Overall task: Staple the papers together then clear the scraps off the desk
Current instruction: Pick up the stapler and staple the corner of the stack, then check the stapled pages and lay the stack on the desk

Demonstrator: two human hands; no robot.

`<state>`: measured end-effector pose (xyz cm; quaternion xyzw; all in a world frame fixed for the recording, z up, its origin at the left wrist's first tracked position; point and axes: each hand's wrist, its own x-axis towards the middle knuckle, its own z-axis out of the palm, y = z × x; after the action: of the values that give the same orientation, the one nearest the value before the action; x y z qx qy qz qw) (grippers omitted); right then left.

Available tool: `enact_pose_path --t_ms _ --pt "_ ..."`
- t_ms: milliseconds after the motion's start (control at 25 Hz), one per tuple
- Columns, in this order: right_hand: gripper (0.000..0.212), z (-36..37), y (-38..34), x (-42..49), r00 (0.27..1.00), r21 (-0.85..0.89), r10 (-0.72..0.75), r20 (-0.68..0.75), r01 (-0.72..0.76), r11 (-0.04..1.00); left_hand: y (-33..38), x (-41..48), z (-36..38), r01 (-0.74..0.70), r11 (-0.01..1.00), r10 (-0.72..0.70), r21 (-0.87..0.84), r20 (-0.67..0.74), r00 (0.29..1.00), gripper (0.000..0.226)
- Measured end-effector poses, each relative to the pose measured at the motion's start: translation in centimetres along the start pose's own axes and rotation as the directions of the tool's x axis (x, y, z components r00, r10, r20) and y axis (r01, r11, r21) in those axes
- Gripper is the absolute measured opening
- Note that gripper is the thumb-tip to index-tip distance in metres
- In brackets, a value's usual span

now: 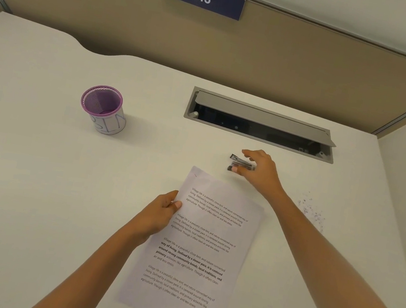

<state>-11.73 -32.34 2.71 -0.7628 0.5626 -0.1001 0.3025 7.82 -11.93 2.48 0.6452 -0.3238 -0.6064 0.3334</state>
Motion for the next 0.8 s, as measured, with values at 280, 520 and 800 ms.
enact_pose_path --t_ms 280,520,800 --pt "0.039 -2.0 -3.1 -6.1 0.957 0.156 -0.042 0.287 -0.003 0.988 0.8 -1.5 0.2 -0.056 0.997 0.056 0.057 0.010 0.998 0.029" --pt "0.039 -3.2 -8.1 -9.0 0.963 0.131 -0.139 0.233 0.111 0.985 3.1 -4.6 1.3 -0.150 0.981 0.146 0.125 0.037 0.989 0.028" --pt "0.017 -6.9 -12.4 -13.8 0.969 0.236 -0.216 0.123 0.183 0.954 6.4 -9.5 1.6 -0.299 0.945 0.296 0.134 0.040 0.954 0.026"
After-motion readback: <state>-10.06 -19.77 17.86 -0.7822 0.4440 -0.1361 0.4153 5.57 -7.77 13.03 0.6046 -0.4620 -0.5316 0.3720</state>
